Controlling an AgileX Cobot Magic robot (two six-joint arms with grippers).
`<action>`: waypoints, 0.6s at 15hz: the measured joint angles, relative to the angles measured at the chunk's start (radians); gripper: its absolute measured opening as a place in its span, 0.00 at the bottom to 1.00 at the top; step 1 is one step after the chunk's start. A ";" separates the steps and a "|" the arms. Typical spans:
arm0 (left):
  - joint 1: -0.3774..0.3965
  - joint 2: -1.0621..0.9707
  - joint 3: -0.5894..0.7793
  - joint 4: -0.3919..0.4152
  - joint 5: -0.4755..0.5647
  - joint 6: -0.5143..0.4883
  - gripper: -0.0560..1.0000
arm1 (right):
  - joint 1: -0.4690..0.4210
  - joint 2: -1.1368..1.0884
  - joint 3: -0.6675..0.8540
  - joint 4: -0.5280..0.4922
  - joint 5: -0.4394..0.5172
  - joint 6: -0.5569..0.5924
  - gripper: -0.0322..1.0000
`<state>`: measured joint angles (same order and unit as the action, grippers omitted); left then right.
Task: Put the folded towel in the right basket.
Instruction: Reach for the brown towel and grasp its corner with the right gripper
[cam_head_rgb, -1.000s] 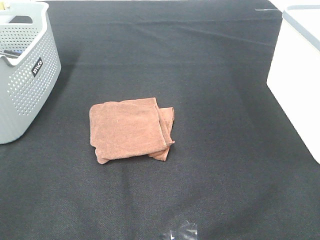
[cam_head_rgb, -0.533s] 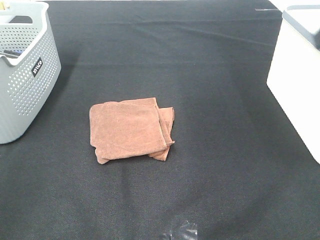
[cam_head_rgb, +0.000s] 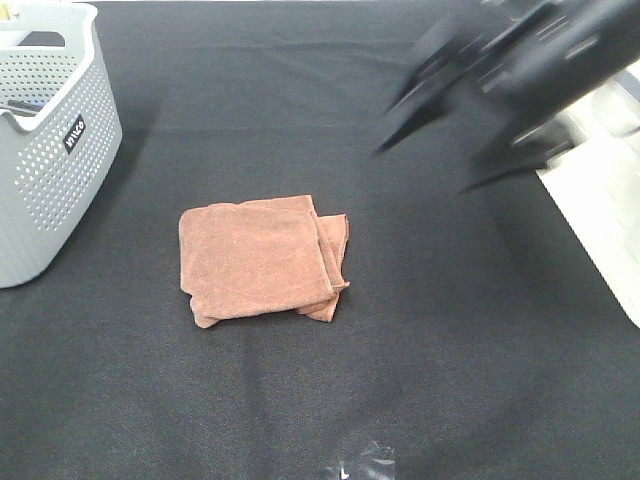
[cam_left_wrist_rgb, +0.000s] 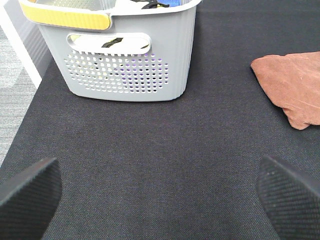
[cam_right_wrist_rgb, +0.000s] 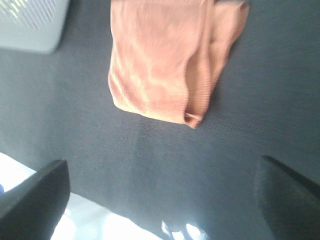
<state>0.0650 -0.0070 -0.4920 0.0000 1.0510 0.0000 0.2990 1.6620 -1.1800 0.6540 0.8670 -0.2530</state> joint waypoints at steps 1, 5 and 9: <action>0.000 0.000 0.000 0.000 0.000 0.000 0.99 | 0.029 0.067 -0.002 0.012 -0.034 -0.001 0.96; 0.000 0.000 0.000 0.000 0.000 0.000 0.99 | 0.043 0.336 -0.107 0.062 -0.066 -0.026 0.96; 0.000 0.000 0.000 0.000 0.000 0.000 0.99 | 0.043 0.497 -0.219 0.134 -0.072 -0.046 0.96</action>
<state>0.0650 -0.0070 -0.4920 0.0000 1.0510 0.0000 0.3420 2.1590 -1.3990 0.7880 0.7950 -0.2990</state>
